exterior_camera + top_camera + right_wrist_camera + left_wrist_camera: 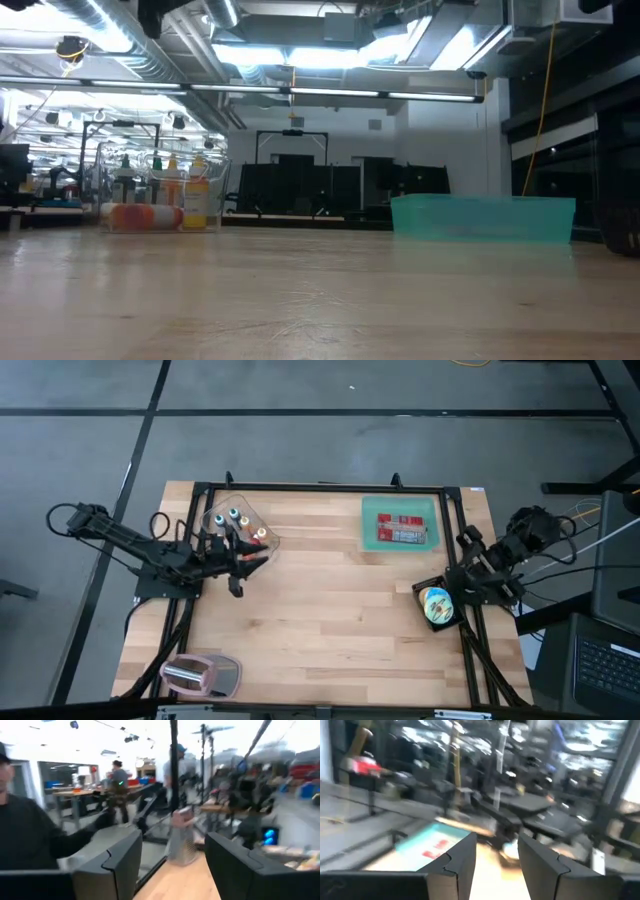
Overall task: Pick & Place Food Item
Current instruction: Return to Home Position
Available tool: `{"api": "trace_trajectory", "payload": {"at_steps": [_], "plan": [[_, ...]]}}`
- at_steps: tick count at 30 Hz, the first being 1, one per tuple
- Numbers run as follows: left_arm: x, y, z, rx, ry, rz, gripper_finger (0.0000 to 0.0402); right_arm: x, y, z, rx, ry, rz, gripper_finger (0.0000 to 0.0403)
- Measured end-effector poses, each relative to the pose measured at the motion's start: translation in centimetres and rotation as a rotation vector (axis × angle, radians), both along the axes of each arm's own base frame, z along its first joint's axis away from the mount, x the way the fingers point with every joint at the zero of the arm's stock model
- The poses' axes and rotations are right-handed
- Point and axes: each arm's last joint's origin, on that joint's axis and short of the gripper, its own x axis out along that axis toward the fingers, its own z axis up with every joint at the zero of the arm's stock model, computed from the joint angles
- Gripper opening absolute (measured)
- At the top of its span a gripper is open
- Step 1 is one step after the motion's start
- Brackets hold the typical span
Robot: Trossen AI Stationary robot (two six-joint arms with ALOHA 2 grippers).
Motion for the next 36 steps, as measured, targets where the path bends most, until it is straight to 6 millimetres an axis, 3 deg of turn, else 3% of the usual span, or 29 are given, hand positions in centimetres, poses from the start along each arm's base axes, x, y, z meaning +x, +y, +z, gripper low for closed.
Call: {"api": "trace_trajectory", "payload": {"at_steps": [6, 9, 15, 20, 27, 36], "plan": [[0.0, -0.6, -1.3, 0.087, 0.100, -0.367, 0.0139, -0.6, 1.0, -1.7, -0.216, 0.039, 0.376, 0.0215], [-0.5, -0.6, -2.8, 0.142, 0.046, -0.457, 0.0139, -0.6, 1.1, -1.7, -0.209, 0.025, 0.415, 0.0215], [-2.8, 0.4, -9.6, 0.101, -0.082, -0.463, 0.0139, 0.6, 2.7, -3.2, -0.144, -0.006, 0.481, 0.0215], [-2.7, 0.1, -9.8, 0.123, -0.058, -0.517, 0.0139, 2.3, 4.8, -7.4, -0.137, -0.043, 0.529, 0.0215], [-2.7, -0.1, -10.1, 0.152, -0.042, -0.543, 0.0139, 3.6, 6.3, -12.6, -0.139, -0.010, 0.537, 0.0215], [-2.7, -0.2, -10.3, 0.231, -0.027, -0.563, 0.0139, 3.6, 6.3, -13.0, -0.154, 0.027, 0.564, 0.0215]]}}
